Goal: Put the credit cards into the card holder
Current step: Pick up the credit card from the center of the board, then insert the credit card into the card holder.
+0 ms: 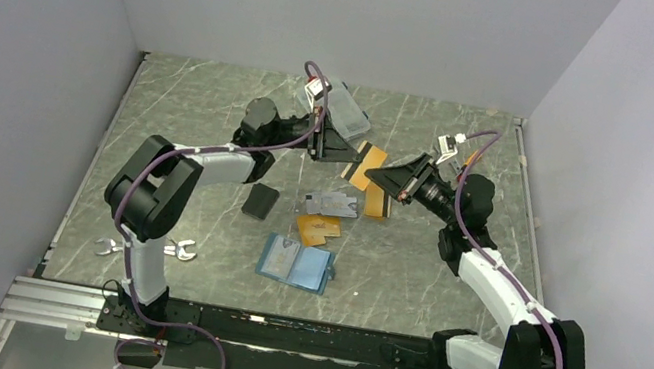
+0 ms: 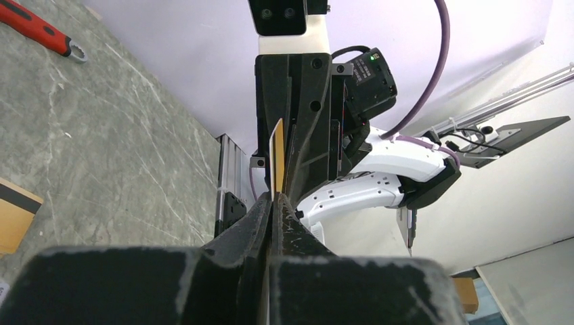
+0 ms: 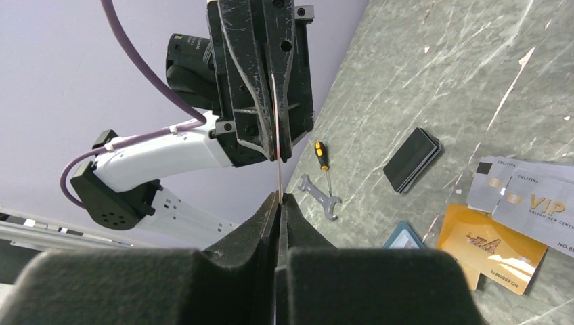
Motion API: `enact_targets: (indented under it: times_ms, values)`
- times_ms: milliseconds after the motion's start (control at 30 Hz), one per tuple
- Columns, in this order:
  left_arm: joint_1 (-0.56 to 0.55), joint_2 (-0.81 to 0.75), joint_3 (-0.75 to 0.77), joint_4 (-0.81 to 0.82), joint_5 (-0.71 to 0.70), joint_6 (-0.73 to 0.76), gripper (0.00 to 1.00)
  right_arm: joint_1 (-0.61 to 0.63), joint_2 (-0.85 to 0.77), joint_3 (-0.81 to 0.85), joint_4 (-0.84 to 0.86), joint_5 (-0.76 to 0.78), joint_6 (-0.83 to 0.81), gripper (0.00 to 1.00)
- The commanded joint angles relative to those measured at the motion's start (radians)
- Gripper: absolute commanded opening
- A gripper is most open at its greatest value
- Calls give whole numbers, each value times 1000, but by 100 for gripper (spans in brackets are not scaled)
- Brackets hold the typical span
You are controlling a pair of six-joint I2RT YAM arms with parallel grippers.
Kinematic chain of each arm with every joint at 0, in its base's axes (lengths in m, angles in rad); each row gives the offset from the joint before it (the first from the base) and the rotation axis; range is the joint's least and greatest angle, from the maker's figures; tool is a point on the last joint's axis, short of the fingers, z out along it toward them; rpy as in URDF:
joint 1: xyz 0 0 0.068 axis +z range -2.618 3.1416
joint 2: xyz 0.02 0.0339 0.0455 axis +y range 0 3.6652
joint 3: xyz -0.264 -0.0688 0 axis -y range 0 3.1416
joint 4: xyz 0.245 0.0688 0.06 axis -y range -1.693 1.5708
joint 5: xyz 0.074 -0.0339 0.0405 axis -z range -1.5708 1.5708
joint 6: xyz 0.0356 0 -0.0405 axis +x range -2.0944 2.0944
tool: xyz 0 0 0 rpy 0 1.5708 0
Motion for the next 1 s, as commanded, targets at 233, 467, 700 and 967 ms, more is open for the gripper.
enact_targets:
  times_ms: [233, 467, 700, 967]
  values:
    - [41, -97, -34, -114, 125, 231, 60, 6, -65, 95, -435, 105, -224, 0]
    - [101, -209, 5, -1233, 56, 1273, 65, 221, -88, 41, -744, 244, -335, 0]
    - [54, -293, -38, -1535, -234, 1751, 63, 399, -58, -24, -781, 362, -295, 0]
    - [-107, -259, -104, -1581, -474, 1966, 60, 483, 2, -6, -853, 459, -305, 0]
